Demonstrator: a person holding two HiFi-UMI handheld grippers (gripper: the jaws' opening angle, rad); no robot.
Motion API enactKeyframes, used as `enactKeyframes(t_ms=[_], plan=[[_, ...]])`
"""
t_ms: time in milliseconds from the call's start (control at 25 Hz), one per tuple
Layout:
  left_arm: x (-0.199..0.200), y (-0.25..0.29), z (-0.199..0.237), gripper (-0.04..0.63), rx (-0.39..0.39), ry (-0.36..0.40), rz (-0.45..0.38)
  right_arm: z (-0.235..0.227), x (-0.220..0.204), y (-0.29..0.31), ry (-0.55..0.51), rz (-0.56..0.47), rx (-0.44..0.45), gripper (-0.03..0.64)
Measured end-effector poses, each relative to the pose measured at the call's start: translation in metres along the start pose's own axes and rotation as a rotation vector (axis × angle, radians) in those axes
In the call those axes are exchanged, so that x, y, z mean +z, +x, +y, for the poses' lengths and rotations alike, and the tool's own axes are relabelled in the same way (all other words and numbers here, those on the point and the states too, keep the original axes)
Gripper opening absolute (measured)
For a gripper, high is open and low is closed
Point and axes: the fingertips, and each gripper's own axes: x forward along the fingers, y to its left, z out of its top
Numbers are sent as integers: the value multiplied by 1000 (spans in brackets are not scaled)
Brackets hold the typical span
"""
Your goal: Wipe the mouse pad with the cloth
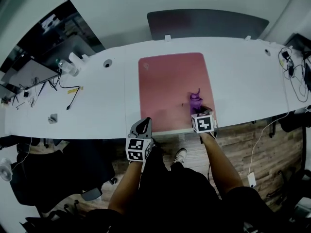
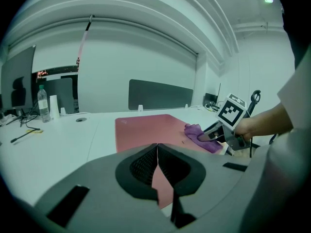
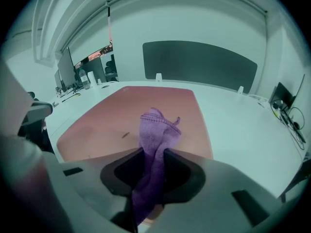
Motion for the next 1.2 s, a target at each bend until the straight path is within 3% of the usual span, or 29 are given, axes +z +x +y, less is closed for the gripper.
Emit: enactKeyframes(t_ms=[480,880,1200], plan=[[19,40,-68,23,-157,43,-32,-69,-20,-18,38,-9,-145,118],[29,60,-109,23,-246,93,-41,-74,-15,-19,2,-53,-146,118],[48,49,-101,23,-223,116,-79,-62,39,-79,-44,-356,-91,118]])
